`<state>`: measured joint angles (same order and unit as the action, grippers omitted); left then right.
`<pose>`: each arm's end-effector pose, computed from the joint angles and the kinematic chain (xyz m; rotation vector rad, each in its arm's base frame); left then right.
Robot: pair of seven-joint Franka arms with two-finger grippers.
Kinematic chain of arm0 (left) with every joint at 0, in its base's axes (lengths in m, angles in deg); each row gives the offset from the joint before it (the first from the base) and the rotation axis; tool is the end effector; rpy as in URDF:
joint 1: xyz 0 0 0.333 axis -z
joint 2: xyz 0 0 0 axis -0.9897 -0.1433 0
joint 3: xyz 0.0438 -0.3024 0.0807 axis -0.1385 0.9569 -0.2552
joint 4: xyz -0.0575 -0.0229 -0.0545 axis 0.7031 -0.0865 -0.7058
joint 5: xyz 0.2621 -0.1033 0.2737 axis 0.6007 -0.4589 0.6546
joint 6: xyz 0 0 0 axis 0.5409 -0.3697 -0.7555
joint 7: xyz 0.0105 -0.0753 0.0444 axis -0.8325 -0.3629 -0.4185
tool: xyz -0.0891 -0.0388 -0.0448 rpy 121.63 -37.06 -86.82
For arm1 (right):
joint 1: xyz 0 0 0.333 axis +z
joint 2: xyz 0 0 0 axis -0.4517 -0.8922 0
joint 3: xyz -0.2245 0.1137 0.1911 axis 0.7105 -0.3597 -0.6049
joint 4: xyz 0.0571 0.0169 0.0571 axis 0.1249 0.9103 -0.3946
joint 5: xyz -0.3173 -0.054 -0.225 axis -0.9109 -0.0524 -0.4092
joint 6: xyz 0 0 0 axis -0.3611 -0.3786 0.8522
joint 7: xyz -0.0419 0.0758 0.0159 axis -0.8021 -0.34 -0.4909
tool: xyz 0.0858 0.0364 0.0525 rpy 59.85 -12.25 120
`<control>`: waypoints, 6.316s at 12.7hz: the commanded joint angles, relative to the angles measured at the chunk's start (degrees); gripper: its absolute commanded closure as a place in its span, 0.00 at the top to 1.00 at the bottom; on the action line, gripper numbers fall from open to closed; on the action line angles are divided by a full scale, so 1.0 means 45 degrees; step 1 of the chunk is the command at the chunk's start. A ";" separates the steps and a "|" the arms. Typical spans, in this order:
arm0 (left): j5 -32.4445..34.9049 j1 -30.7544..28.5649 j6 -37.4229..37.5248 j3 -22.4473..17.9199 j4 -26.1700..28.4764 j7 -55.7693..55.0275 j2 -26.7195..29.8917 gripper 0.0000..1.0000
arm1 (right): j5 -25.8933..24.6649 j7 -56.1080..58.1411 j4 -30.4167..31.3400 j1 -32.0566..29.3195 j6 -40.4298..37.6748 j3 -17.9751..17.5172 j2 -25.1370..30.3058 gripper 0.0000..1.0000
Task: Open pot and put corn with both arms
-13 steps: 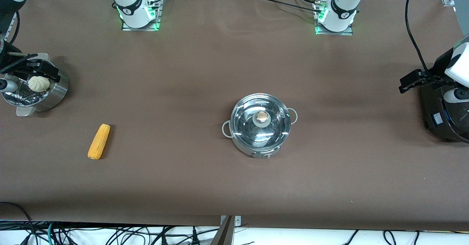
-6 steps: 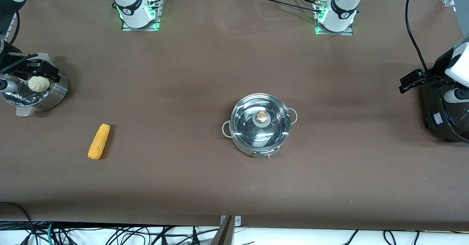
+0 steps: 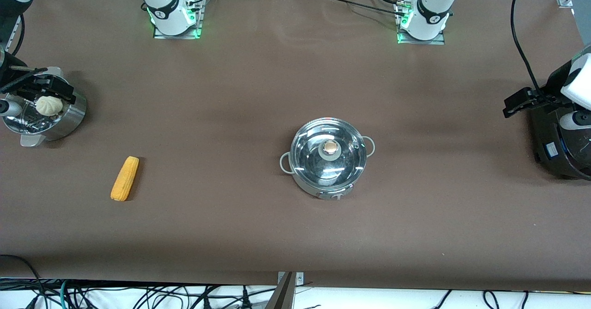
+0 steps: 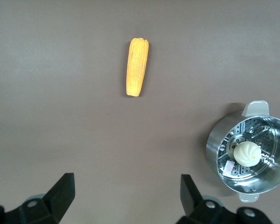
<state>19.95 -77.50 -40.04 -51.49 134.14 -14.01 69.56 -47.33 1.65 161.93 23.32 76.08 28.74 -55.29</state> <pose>0.5879 0.0030 0.5912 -3.1116 -0.1746 0.0181 0.5698 -0.0324 0.5711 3.0742 -0.0710 -0.0672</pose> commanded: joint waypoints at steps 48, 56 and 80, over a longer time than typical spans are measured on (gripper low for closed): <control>-0.2183 0.2759 0.0312 0.2254 -0.3006 -0.5953 -0.4481 1.00 | 0.0218 0.0122 -0.0431 -0.0270 0.7517 -0.0136 -0.6666 1.00; -0.2027 0.4832 -0.2968 0.2215 -0.3108 -0.8107 -0.6612 1.00 | 0.0276 -0.0015 -0.0901 -0.0407 1.0196 -0.0136 -0.8856 1.00; -0.1441 0.5283 -0.4182 0.2117 -0.3166 -0.8595 -0.7552 0.00 | 0.1583 0.0787 -0.3244 -0.0388 0.4595 -0.1149 -0.7552 0.32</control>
<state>12.22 -54.03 -59.06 -41.39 121.39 -52.56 36.51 -42.42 4.55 147.88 21.66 100.93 25.16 -92.34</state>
